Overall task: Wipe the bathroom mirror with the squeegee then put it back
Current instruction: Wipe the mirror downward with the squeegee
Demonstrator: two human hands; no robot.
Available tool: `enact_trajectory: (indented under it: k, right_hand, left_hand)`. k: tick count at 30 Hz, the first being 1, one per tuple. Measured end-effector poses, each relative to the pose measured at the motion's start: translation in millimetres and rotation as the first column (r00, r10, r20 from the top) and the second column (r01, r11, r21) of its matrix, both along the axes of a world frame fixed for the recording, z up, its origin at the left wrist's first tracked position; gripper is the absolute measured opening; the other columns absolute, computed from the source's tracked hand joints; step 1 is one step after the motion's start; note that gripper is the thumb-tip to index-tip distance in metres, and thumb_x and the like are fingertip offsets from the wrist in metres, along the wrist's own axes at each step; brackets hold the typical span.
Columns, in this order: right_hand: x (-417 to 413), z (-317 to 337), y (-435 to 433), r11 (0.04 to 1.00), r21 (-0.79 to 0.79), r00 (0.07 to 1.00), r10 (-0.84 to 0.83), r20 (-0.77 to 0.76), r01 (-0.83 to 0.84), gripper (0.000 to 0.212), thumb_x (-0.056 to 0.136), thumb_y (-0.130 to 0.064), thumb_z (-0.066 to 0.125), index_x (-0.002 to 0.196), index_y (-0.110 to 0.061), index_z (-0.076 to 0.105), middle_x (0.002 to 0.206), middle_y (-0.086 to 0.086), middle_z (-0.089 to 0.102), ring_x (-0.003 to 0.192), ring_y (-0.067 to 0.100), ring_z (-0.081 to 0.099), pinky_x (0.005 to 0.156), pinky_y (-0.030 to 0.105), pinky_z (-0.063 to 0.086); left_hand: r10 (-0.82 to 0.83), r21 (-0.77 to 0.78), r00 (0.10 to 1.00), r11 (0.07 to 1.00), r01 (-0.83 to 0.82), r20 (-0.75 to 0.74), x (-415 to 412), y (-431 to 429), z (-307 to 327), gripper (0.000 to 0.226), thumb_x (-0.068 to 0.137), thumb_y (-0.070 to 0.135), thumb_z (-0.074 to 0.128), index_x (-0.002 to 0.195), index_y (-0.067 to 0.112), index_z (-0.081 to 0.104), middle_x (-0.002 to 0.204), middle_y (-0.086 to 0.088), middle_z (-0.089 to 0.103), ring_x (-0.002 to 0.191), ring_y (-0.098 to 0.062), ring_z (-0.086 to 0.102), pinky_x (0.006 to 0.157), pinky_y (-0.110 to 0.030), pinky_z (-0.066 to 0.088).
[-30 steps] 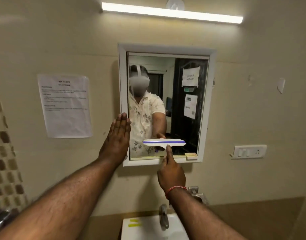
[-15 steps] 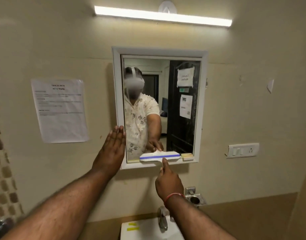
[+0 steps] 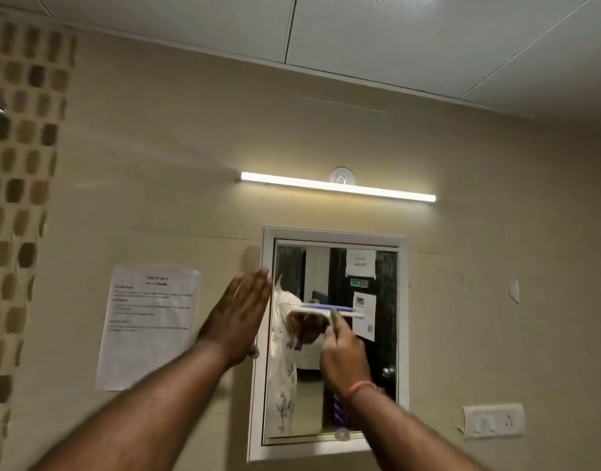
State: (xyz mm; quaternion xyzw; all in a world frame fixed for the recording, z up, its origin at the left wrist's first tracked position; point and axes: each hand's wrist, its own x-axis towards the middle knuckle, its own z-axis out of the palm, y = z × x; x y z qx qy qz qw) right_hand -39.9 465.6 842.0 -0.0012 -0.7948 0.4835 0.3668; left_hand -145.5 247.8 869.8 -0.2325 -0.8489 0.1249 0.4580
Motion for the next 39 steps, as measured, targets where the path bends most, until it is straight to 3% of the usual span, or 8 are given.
enact_trajectory:
  k: [2, 6, 9, 15, 19, 23, 31, 39]
  right_hand:
    - [-8.2, 36.2, -8.0, 1.000, -0.014, 0.997, 0.013, -0.078, -0.014, 0.045, 0.116, -0.026, 0.040, 0.161, -0.030, 0.044, 0.112, -0.013, 0.067, 0.087, 0.000, 0.061, 0.078, 0.019, 0.051]
    - [-30.1, 97.1, -8.0, 0.989, 0.104, 0.976, -0.084, -0.200, 0.106, 0.045, 0.115, -0.028, 0.041, 0.160, -0.030, 0.046, 0.123, 0.002, 0.072, 0.094, 0.015, 0.071, 0.092, 0.045, 0.063]
    - [-41.9, 122.4, -3.4, 0.972, 0.157, 0.964, -0.137, -0.227, 0.175, 0.046, 0.114, -0.028, 0.043, 0.159, -0.027, 0.049, 0.133, 0.008, 0.071, 0.100, 0.020, 0.072, 0.095, 0.046, 0.061]
    - [-61.5, 132.2, 0.5, 0.956, 0.221, 0.964, -0.146, -0.221, 0.195, 0.047, 0.113, -0.026, 0.043, 0.160, -0.025, 0.047, 0.101, 0.003, 0.074, 0.081, 0.014, 0.071, 0.077, 0.035, 0.061]
    - [-68.1, 121.7, 1.0, 0.945, 0.230, 0.951, -0.173, -0.258, 0.234, 0.048, 0.114, -0.024, 0.042, 0.161, -0.029, 0.045, 0.087, 0.001, 0.071, 0.069, 0.012, 0.065, 0.063, 0.026, 0.049]
    - [-72.3, 116.2, -3.4, 0.944, 0.218, 0.940, -0.182, -0.287, 0.249, 0.048, 0.114, -0.023, 0.041, 0.162, -0.028, 0.043, 0.077, 0.001, 0.069, 0.063, 0.014, 0.067, 0.058, 0.026, 0.053]
    - [-78.3, 107.4, -5.1, 0.936, 0.219, 0.929, -0.198, -0.314, 0.274, 0.050, 0.114, -0.023, 0.042, 0.163, -0.029, 0.041, 0.075, 0.002, 0.070, 0.061, 0.019, 0.068, 0.062, 0.040, 0.065]
    - [-74.9, 100.0, -8.1, 0.942, 0.208, 0.930, -0.192, -0.313, 0.265, 0.048, 0.115, -0.022, 0.042, 0.163, -0.027, 0.042, 0.078, 0.002, 0.070, 0.062, 0.013, 0.066, 0.056, 0.026, 0.055]
  left_hand:
    - [0.053, 0.049, 0.996, 0.997, -0.057, 0.066, 1.9, 6.6, 30.4, 0.160, 0.083, 0.077, 0.079, 0.164, 0.002, -0.037, 0.170, -0.022, -0.049, 0.158, -0.037, -0.047, 0.134, -0.052, -0.023]
    - [0.011, 0.121, 0.994, 0.992, -0.024, 0.108, -4.0, 20.1, 66.0, 0.161, 0.078, 0.070, 0.088, 0.169, 0.002, -0.026, 0.177, -0.020, -0.034, 0.167, -0.036, -0.028, 0.135, -0.047, -0.018]
    - [0.000, 0.106, 0.991, 0.994, -0.015, 0.136, -8.6, 25.1, 65.5, 0.158, 0.079, 0.060, 0.092, 0.169, 0.001, -0.023, 0.178, -0.022, -0.030, 0.167, -0.036, -0.025, 0.132, -0.044, -0.018]
    - [-0.118, 0.156, 0.981, 0.983, 0.094, 0.154, -22.6, 14.9, 58.6, 0.160, 0.078, 0.057, 0.093, 0.165, 0.007, -0.030, 0.173, -0.015, -0.040, 0.159, -0.030, -0.038, 0.131, -0.040, -0.020]
    - [-0.184, 0.211, 0.968, 0.966, 0.147, 0.169, -30.6, 12.2, 51.4, 0.164, 0.076, 0.051, 0.097, 0.167, 0.011, -0.033, 0.173, -0.009, -0.046, 0.163, -0.029, -0.037, 0.139, -0.042, -0.010]
    - [-0.243, 0.281, 0.949, 0.943, 0.181, 0.203, -32.3, 12.4, 47.7, 0.171, 0.069, 0.046, 0.103, 0.168, 0.016, -0.034, 0.169, 0.001, -0.055, 0.168, -0.033, -0.026, 0.141, -0.046, 0.003]
    - [-0.231, 0.297, 0.946, 0.942, 0.159, 0.226, -18.9, 17.7, 47.6, 0.175, 0.068, 0.036, 0.105, 0.165, 0.014, -0.038, 0.166, -0.003, -0.058, 0.167, -0.034, -0.023, 0.136, -0.042, -0.003]
    - [-0.233, 0.323, 0.937, 0.935, 0.143, 0.260, -15.2, 21.4, 47.6, 0.180, 0.063, 0.038, 0.107, 0.164, 0.014, -0.039, 0.165, -0.005, -0.059, 0.163, -0.033, -0.029, 0.132, -0.040, -0.004]
